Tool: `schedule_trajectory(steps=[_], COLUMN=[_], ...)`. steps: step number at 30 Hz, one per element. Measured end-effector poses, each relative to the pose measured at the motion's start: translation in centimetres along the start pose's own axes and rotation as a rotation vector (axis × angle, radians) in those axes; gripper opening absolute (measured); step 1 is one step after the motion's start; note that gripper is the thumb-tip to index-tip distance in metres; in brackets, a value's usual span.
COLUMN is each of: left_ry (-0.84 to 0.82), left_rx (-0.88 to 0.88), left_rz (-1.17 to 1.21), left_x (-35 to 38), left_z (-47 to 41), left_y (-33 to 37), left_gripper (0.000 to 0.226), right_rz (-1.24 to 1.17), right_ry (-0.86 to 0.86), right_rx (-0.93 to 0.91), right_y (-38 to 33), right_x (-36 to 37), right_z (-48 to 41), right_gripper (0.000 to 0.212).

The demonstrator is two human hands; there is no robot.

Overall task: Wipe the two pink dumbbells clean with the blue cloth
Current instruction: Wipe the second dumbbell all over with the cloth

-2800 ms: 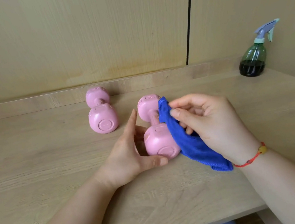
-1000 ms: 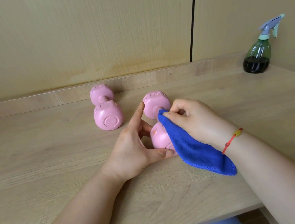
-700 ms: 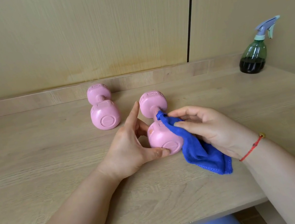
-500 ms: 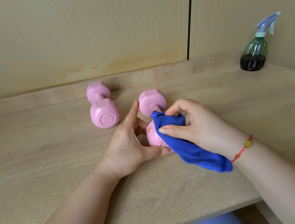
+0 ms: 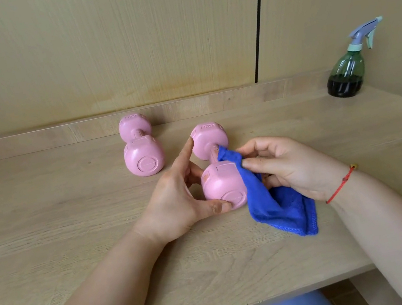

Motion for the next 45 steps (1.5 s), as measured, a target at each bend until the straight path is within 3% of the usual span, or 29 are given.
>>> schedule_trajectory(steps=[3,7,17,20,24,28,31,34,40,45], left_ry=[0.000,-0.008,-0.005,-0.004,0.007,-0.017,-0.061,-0.094,-0.146,-0.004], left_rx=[-0.006,-0.013,-0.007,-0.003,0.004,0.016,0.019,-0.008,-0.032,-0.014], left_rz=[0.007,0.022,0.020,0.015,0.000,-0.026,-0.053,-0.078,-0.089,-0.111], left_x=[0.0,-0.1,0.0,0.0,0.1,0.2,0.3,0.4,0.6,0.5], left_z=[0.0,0.0,0.1,0.1,0.2,0.1,0.1,0.3,0.4,0.5], left_y=[0.0,0.0,0.0,0.1,0.3,0.1,0.2,0.2,0.3,0.8], left_gripper=[0.124,0.123,0.124,0.124,0.124,0.122,0.118,0.115,0.118,0.126], right_rz=[0.075,0.222,0.617,0.545,0.278,0.085,0.008,0.123,0.625,0.707], right_ry=[0.100,0.179,0.210,0.178,0.110,0.087,0.184,0.314,0.314,0.393], right_rx=[0.054,0.059,0.146,0.126,0.118,0.110,0.066,-0.058,-0.350,-0.393], right_y=[-0.7,-1.7,-3.4,-3.4,-2.5,-1.4,-1.0,-1.6,-2.7,-2.0], right_x=[0.6,1.3,2.6,2.6,1.6,0.6,0.3,0.6,3.4,3.5], right_z=[-1.0,-1.6,-1.9,-1.8,-1.1,-0.3,0.2,0.6,1.7,1.9], right_gripper=[0.004,0.012,0.061,0.050,0.014,0.011,0.006,0.009,0.014,0.008])
Point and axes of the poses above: each hand's wrist, its own z-axis away from the middle knuckle, its own x-axis out of the palm, y = z × x, the point moved 2 cm from there along -z, towards the middle knuckle, and after that the axes turned 1 degree about z, right-handed, at the moved point
